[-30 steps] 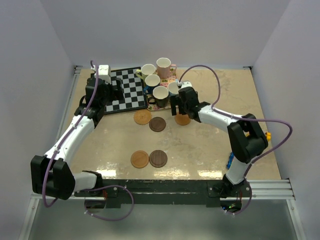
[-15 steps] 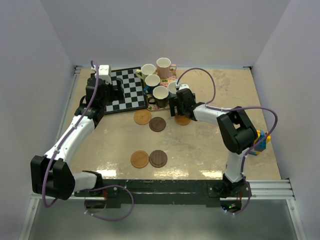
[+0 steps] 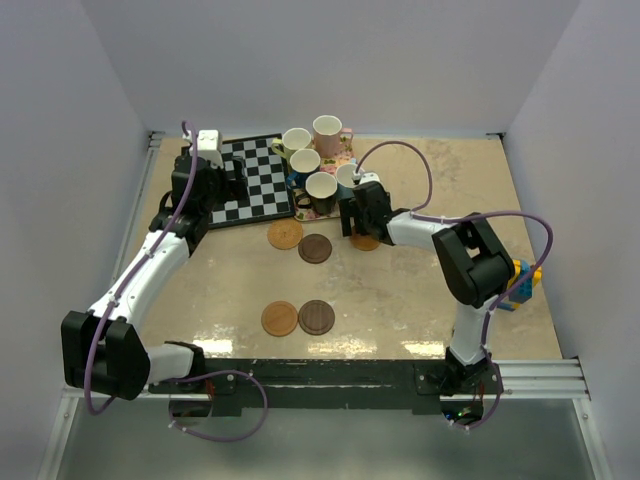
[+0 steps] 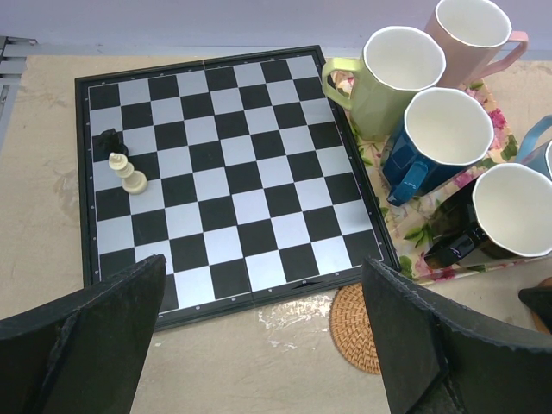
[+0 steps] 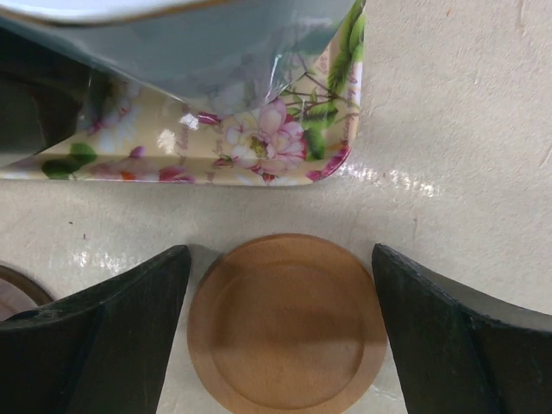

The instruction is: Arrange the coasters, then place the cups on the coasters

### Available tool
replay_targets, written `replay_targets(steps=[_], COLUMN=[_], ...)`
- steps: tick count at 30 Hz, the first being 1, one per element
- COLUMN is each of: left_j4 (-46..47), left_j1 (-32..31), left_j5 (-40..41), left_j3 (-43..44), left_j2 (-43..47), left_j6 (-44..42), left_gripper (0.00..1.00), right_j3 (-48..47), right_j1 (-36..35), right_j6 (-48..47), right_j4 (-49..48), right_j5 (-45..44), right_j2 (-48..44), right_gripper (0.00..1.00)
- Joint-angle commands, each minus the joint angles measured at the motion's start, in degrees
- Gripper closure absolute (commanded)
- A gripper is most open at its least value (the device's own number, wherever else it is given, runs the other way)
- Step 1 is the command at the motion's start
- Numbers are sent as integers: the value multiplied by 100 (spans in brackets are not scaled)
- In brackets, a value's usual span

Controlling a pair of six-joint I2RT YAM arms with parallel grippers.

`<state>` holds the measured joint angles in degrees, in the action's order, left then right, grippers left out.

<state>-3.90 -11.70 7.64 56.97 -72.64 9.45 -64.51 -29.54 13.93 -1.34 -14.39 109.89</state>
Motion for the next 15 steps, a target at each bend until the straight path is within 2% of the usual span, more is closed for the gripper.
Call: replay_targets(steps=[1,15], left_j4=[258,258], left_j1=[-25,-42], left_j5=[-87,-140], left_j3=[16,7], left_j2=[154,294], left_j6=[39,83], left_gripper=[0,0], right_j3=[61,167], right_j1=[27,27], right_j6=[206,522], right_j4=[-24,398], right_j5=[-90,68], right_j2=[-73,-283], right_gripper=[10,17])
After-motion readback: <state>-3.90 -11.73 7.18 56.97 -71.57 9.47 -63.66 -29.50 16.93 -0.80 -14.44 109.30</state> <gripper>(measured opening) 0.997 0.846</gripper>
